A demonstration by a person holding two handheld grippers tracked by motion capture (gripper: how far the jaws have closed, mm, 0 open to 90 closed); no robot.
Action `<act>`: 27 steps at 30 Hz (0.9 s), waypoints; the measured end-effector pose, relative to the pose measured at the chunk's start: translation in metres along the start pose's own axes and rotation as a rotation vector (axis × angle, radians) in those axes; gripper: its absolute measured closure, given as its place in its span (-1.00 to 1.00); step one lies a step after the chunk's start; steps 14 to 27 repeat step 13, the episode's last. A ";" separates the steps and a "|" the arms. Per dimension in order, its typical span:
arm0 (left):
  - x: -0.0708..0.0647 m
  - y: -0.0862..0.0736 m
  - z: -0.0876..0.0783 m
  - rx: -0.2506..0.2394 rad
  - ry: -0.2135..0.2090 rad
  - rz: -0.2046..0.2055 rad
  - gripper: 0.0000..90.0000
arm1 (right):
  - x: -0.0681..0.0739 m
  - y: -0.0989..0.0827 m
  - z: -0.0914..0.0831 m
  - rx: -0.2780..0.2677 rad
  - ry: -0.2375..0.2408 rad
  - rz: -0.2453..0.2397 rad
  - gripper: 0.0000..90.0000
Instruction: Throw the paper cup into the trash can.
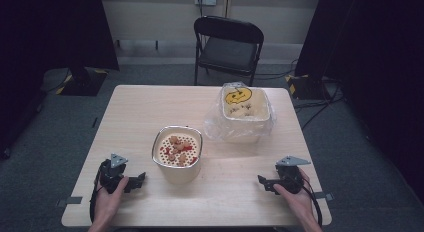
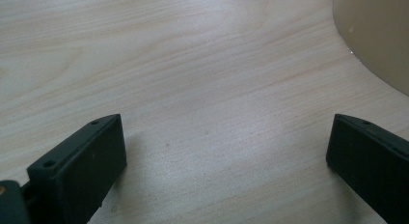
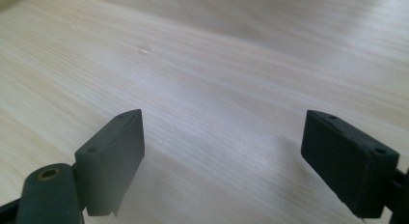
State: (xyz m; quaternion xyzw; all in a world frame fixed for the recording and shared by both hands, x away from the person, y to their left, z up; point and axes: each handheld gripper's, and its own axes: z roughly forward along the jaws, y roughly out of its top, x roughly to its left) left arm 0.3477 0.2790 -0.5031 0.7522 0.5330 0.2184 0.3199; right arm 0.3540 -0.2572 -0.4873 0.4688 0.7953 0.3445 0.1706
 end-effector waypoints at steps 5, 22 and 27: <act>0.000 0.000 0.000 0.000 0.000 0.001 -1.00 | 0.005 -0.009 0.006 -0.013 -0.062 -0.025 -0.73; 0.000 0.000 0.000 0.001 0.000 0.000 -1.00 | 0.005 -0.009 0.009 -0.026 -0.057 -0.031 -0.78; 0.000 0.000 0.000 0.001 0.000 0.000 -1.00 | 0.005 -0.009 0.009 -0.026 -0.057 -0.031 -0.78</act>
